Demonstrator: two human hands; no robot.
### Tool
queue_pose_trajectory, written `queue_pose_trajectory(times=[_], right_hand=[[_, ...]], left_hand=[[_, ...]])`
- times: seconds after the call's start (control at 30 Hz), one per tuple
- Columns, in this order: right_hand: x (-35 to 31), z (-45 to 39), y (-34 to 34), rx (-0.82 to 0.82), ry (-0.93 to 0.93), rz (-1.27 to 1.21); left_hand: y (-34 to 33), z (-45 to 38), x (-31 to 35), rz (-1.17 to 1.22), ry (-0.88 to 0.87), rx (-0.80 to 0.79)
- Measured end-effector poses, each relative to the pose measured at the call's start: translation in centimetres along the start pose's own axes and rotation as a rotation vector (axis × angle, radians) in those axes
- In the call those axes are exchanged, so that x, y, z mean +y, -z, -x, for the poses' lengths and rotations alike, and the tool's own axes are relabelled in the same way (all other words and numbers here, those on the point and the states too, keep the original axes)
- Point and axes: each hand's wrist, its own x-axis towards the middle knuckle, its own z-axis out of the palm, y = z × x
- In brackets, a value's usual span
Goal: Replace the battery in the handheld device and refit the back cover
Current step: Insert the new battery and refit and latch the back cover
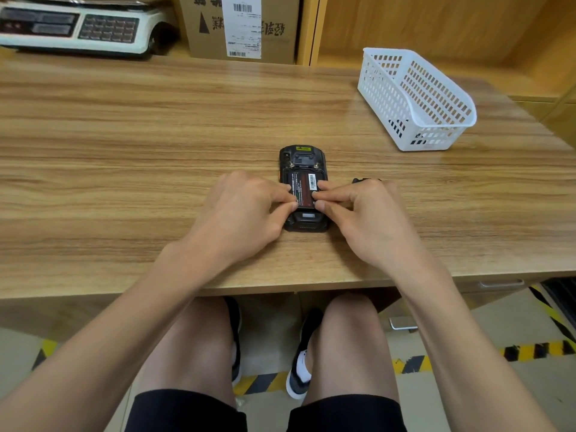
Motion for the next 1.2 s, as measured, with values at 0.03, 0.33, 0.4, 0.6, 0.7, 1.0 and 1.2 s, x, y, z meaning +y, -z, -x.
queue_pose_trajectory(times=[0.03, 0.33, 0.4, 0.6, 0.7, 1.0, 1.2], right_hand=[[0.0, -0.1, 0.0, -0.001, 0.000, 0.004], [-0.1, 0.5, 0.0, 0.038, 0.068, 0.012], [-0.2, 0.6, 0.2, 0.030, 0.076, 0.034], [0.8, 1.0, 1.9, 0.084, 0.026, 0.026], [2.0, 1.3, 3.3, 0.145, -0.030, 0.025], [5.6, 2.2, 5.6, 0.244, -0.215, 0.073], [7.0, 2.4, 5.2, 0.178, -0.287, 0.132]], left_hand=[[-0.1, 0.0, -0.1, 0.002, 0.001, -0.006], [-0.5, 0.0, -0.4, 0.134, 0.079, 0.046], [-0.6, -0.4, -0.5, 0.130, 0.104, 0.031], [-0.7, -1.8, 0.9, 0.123, 0.072, 0.039], [-1.4, -2.7, 2.1, 0.113, 0.016, 0.008], [-3.6, -4.7, 5.7, 0.007, -0.085, -0.056], [-5.0, -5.1, 5.8, -0.117, -0.100, -0.155]])
